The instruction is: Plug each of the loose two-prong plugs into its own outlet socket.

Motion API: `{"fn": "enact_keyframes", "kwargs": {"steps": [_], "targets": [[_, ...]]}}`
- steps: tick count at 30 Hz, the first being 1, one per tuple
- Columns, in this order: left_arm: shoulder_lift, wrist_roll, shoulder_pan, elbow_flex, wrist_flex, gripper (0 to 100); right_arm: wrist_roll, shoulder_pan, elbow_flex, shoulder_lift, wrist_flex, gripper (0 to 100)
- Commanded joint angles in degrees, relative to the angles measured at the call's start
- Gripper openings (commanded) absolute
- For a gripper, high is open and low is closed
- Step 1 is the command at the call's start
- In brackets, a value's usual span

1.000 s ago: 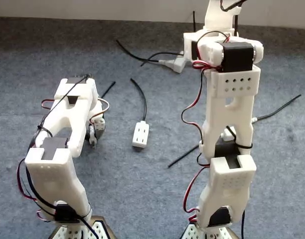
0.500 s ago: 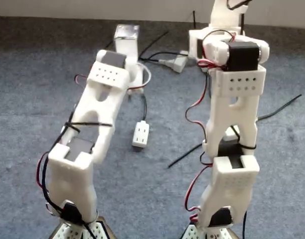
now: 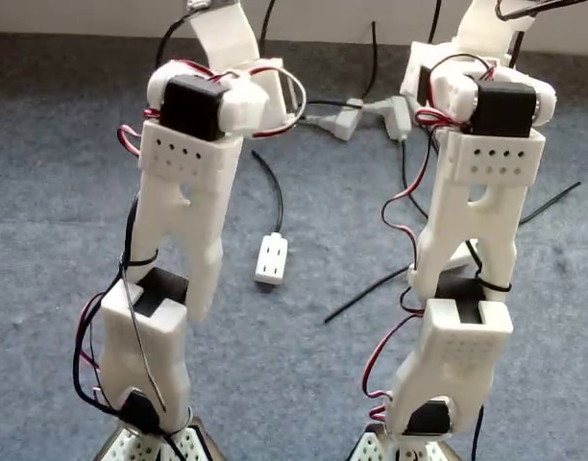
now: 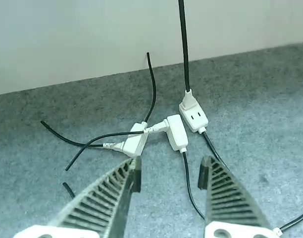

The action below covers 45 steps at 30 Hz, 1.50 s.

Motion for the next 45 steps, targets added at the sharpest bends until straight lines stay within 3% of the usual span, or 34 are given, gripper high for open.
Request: {"fn": "enact_keyframes", "kwargs": {"steps": [1, 8, 14, 17, 21, 27, 34, 40, 45], "targets": [[-3.9, 1.0, -1.0, -3.8, 1.1, 1, -1.8, -0.8, 2.1, -2.9, -1.3, 19.7], [-17.8, 5.4, -4.9, 6.7, 1.0, 1, -1.7, -6.5, 10.9, -2.9, -3.9, 7.1], [-34.5, 1.2, -4.5, 23.5, 0.8, 1, -1.8, -6.9, 11.4, -3.3, -3.2, 6.3], [-41.0, 1.1, -4.6, 31.5, -3.5, 1, -1.7, -8.6, 11.4, -3.3, -1.3, 6.3], [-45.1, 1.3, -4.5, 48.6, -16.2, 1, -1.5, -13.0, 11.5, -3.2, 5.8, 5.8], [-53.5, 8.8, -4.5, 82.4, -44.0, 1, -1.5, -16.0, 11.8, -3.3, 8.7, 0.3], [-76.2, 12.0, -5.3, 113.6, -79.1, 1, -1.8, -20.7, 12.3, -3.2, 9.1, 0.8], [-86.1, 24.5, -6.9, 120.3, -83.2, 1, -2.0, -22.5, 14.1, -3.5, 9.1, 0.8], [-86.4, 26.9, -7.6, 120.5, -86.1, 1, -4.8, -23.0, 14.1, -3.6, 9.2, 0.8]]}}
